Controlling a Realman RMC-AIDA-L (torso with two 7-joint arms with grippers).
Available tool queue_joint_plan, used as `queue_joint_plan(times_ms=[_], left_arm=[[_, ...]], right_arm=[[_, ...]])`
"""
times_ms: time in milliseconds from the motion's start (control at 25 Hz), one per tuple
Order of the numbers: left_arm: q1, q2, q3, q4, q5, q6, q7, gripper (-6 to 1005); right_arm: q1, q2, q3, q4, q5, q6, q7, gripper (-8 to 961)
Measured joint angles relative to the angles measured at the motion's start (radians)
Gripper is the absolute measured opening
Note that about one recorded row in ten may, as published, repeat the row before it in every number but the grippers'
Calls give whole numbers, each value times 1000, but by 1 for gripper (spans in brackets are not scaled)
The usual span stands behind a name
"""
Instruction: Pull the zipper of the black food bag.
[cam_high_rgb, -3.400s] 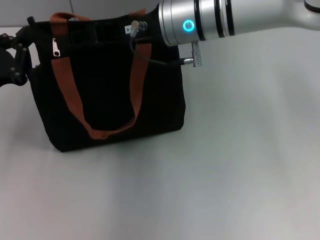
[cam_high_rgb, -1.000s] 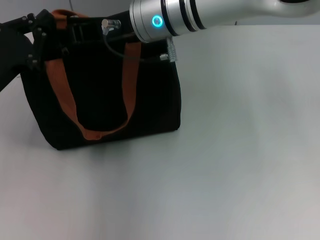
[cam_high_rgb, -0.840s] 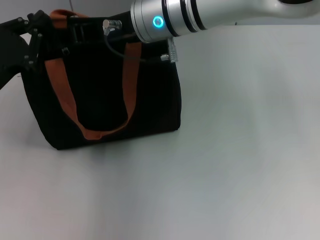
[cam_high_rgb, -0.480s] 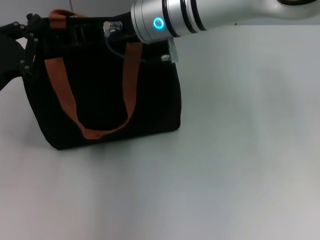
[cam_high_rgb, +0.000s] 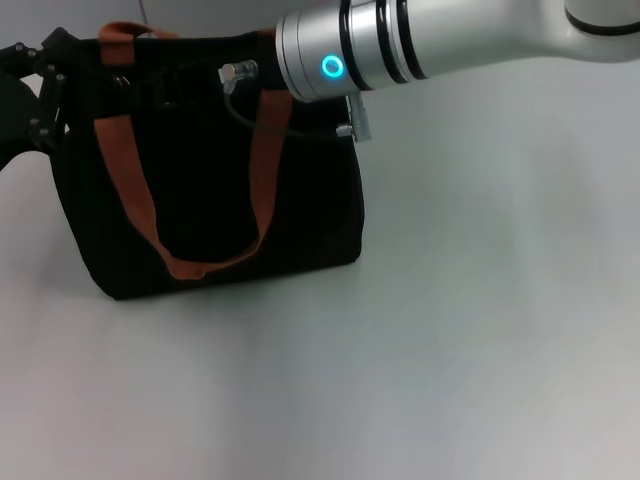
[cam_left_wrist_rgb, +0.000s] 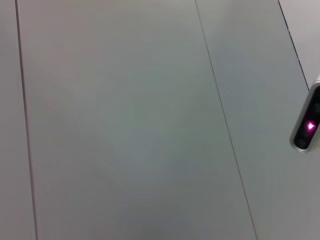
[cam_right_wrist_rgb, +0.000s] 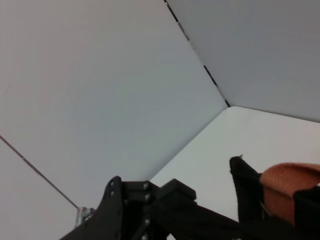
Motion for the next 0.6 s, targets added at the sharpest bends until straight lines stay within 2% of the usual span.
queue_joint_plan(times_ms=[200, 600], left_arm=[[3, 0, 0, 0, 0, -5, 0, 23], [7, 0, 0, 2, 0, 3, -5, 24]], right_arm=[[-7, 0, 2, -2, -2, 0, -15, 1], [4, -1, 0, 4, -17, 20, -29, -2]])
